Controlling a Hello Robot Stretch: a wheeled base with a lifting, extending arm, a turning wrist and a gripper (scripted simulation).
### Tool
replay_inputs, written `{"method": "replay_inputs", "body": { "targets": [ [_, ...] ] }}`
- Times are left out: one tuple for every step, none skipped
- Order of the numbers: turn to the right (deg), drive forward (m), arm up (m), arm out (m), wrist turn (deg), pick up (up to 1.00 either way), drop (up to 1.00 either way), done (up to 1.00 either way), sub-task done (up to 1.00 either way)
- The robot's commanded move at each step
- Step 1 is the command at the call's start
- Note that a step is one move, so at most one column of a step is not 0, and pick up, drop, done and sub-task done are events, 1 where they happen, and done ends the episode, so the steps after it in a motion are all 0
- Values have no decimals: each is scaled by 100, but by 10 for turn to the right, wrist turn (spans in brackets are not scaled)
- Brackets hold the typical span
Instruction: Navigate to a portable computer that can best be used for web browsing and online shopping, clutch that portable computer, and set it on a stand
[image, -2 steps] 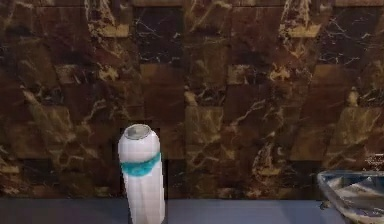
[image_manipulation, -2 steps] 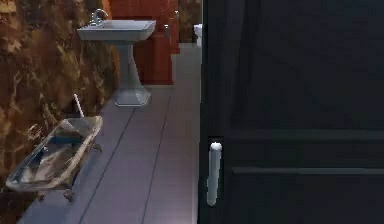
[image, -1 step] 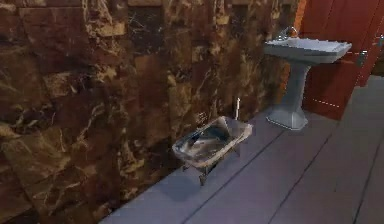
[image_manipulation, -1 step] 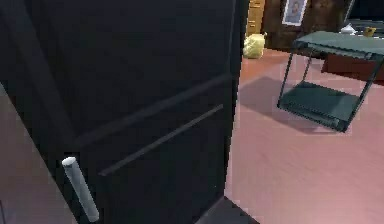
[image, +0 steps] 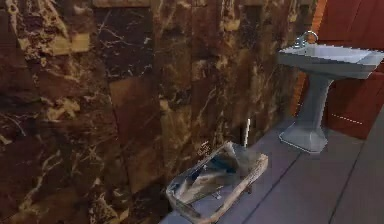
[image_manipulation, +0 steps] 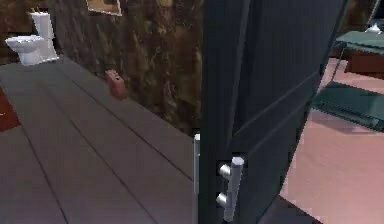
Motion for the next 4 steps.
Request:
{"method": "replay_inputs", "body": {
  "targets": [
    [420, 0, 0, 0, 0, 0, 0, 0, 0],
    [0, 45, 0, 0, 0, 0, 0, 0, 0],
    [120, 0, 0, 0, 0, 0, 0, 0, 0],
    [0, 100, 0, 0, 0, 0, 0, 0, 0]
  ]
}}
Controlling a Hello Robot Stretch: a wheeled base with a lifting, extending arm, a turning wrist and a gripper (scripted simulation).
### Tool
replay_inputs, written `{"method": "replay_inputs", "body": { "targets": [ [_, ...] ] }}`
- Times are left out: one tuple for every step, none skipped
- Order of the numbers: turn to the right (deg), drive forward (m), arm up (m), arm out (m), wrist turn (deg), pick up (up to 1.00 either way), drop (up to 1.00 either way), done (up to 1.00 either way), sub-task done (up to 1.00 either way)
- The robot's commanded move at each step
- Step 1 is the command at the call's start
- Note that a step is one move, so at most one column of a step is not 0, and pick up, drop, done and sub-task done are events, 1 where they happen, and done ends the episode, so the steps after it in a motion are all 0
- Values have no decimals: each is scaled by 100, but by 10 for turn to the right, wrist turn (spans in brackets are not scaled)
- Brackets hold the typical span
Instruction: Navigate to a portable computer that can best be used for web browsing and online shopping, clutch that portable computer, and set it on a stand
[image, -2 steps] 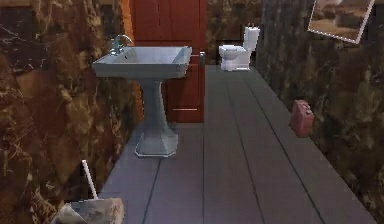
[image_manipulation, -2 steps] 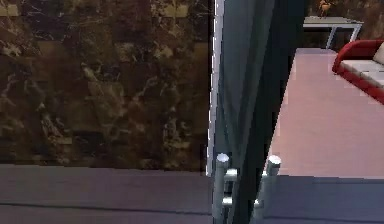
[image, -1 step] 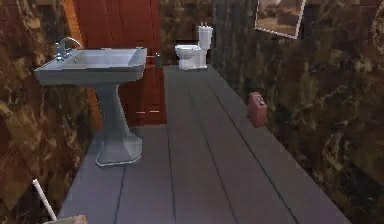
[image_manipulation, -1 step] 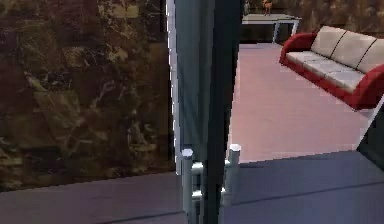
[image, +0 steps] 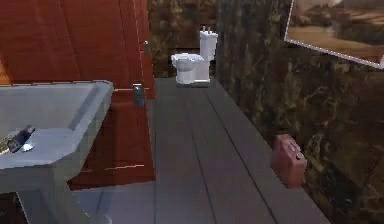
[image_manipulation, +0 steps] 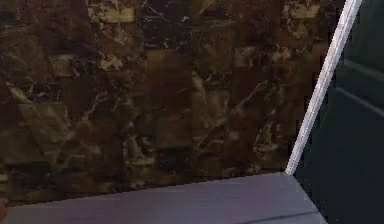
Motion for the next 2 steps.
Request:
{"method": "replay_inputs", "body": {
  "targets": [
    [0, 45, 0, 0, 0, 0, 0, 0, 0],
    [450, 0, 0, 0, 0, 0, 0, 0, 0]
  ]
}}
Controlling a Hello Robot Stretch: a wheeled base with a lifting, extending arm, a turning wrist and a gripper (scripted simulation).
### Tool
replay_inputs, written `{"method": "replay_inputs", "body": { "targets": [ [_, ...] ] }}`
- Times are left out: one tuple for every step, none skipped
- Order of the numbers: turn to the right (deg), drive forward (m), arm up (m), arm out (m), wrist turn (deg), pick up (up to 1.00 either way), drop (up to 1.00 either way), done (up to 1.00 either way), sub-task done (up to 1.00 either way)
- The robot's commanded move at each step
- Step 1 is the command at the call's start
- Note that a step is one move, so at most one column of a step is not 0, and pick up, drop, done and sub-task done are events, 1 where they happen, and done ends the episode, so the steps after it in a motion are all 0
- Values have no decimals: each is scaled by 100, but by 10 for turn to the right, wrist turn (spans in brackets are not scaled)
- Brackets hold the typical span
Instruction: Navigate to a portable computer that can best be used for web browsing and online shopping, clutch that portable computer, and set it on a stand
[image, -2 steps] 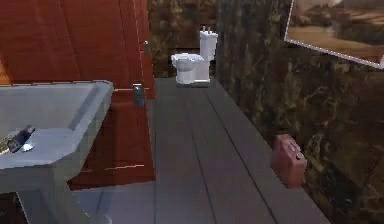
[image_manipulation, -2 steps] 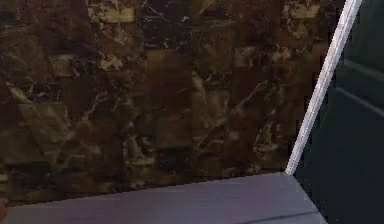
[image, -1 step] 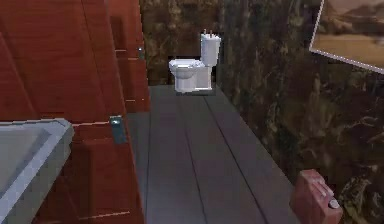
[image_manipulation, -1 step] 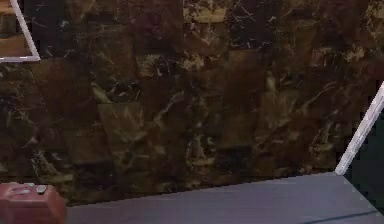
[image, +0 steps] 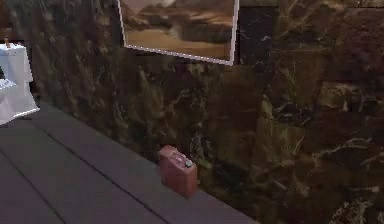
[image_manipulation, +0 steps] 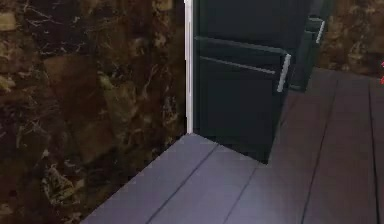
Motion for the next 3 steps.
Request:
{"method": "replay_inputs", "body": {
  "targets": [
    [450, 0, 0, 0, 0, 0, 0, 0, 0],
    [150, 0, 0, 0, 0, 0, 0, 0, 0],
    [0, 20, 0, 0, 0, 0, 0, 0, 0]
  ]
}}
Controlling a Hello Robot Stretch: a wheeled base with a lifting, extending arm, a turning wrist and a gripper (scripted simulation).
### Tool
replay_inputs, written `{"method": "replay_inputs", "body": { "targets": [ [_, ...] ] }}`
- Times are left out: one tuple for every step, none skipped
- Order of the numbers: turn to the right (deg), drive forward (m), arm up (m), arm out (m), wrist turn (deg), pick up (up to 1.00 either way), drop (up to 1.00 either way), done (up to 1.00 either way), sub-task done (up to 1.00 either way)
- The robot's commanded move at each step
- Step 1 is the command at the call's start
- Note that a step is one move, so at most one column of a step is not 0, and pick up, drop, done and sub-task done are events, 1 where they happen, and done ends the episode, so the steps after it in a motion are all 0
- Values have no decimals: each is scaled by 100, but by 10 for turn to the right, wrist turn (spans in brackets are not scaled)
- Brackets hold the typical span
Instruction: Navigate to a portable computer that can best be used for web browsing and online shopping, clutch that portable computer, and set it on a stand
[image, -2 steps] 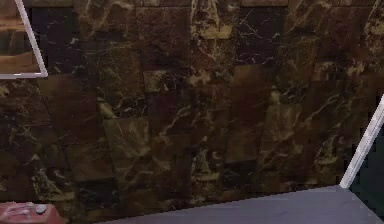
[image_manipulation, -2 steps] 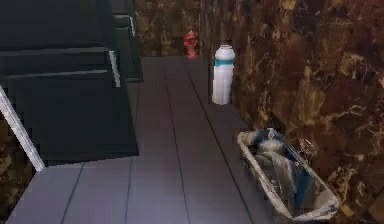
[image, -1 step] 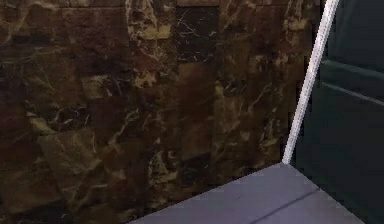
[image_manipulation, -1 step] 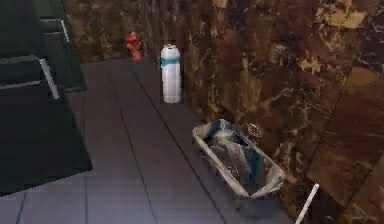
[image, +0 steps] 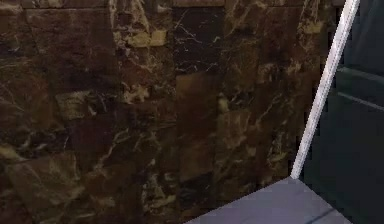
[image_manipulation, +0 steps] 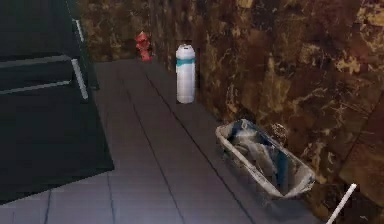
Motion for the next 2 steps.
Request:
{"method": "replay_inputs", "body": {
  "targets": [
    [-450, 0, 0, 0, 0, 0, 0, 0, 0],
    [-450, 0, 0, 0, 0, 0, 0, 0, 0]
  ]
}}
